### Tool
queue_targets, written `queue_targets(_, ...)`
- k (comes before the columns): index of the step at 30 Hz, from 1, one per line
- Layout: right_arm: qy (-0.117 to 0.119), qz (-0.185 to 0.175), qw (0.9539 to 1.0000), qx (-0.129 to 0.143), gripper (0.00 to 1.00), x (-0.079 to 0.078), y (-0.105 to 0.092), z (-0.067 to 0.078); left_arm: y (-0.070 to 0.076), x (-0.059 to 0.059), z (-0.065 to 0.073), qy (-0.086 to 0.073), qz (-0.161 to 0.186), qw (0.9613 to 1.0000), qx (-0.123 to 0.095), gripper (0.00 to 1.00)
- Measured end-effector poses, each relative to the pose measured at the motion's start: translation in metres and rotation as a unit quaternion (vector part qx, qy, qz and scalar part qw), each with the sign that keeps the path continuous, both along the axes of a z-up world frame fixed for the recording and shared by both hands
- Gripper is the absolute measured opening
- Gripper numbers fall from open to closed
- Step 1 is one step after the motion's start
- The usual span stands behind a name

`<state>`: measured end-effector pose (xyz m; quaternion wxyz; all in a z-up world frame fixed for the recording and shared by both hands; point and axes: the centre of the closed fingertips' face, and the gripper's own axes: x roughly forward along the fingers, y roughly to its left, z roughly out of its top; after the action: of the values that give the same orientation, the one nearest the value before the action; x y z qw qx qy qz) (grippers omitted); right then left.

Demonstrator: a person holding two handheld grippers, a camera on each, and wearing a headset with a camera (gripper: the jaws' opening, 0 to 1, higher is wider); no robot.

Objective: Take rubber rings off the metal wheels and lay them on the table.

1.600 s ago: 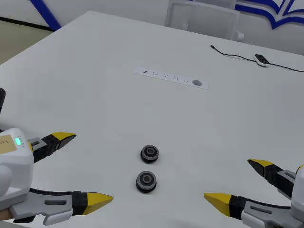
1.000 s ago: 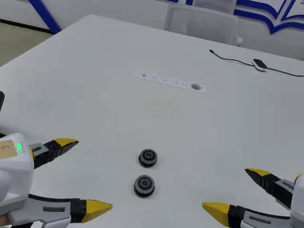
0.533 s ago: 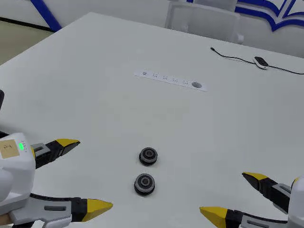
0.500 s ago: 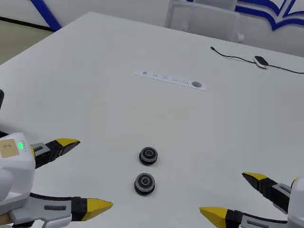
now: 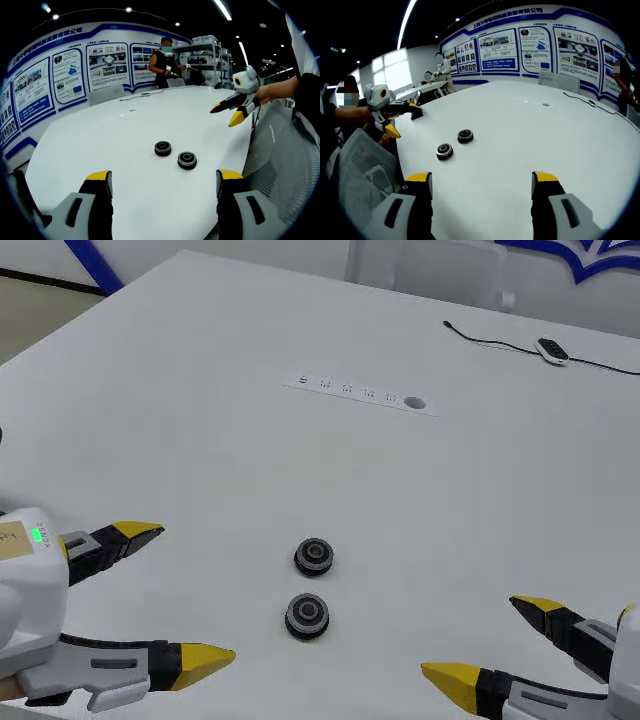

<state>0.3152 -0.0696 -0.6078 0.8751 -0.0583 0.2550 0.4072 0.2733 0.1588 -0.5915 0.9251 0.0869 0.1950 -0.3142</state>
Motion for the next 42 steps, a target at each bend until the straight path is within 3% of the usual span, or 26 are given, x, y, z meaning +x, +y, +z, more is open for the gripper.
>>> queue_targets(12,0.01,-0.006,0.9997,0.019,0.82,-0.002,0.004,-0.003,-0.004,0.003,-0.001,0.005,-0.001,1.0,-0.002,0.87)
queue_targets(17,0.017,-0.002,0.9998,0.011,0.81,-0.005,0.004,-0.009,-0.003,0.005,-0.002,0.008,-0.002,1.0,0.001,0.87)
queue_targets(24,0.023,-0.004,0.9995,0.019,0.79,-0.008,0.005,-0.013,-0.006,0.008,-0.003,0.013,-0.006,0.9999,0.006,0.84)
queue_targets(42,0.046,-0.01,0.9977,0.048,0.77,-0.014,0.01,-0.022,-0.033,0.017,-0.006,0.025,-0.042,0.9988,0.009,0.78)
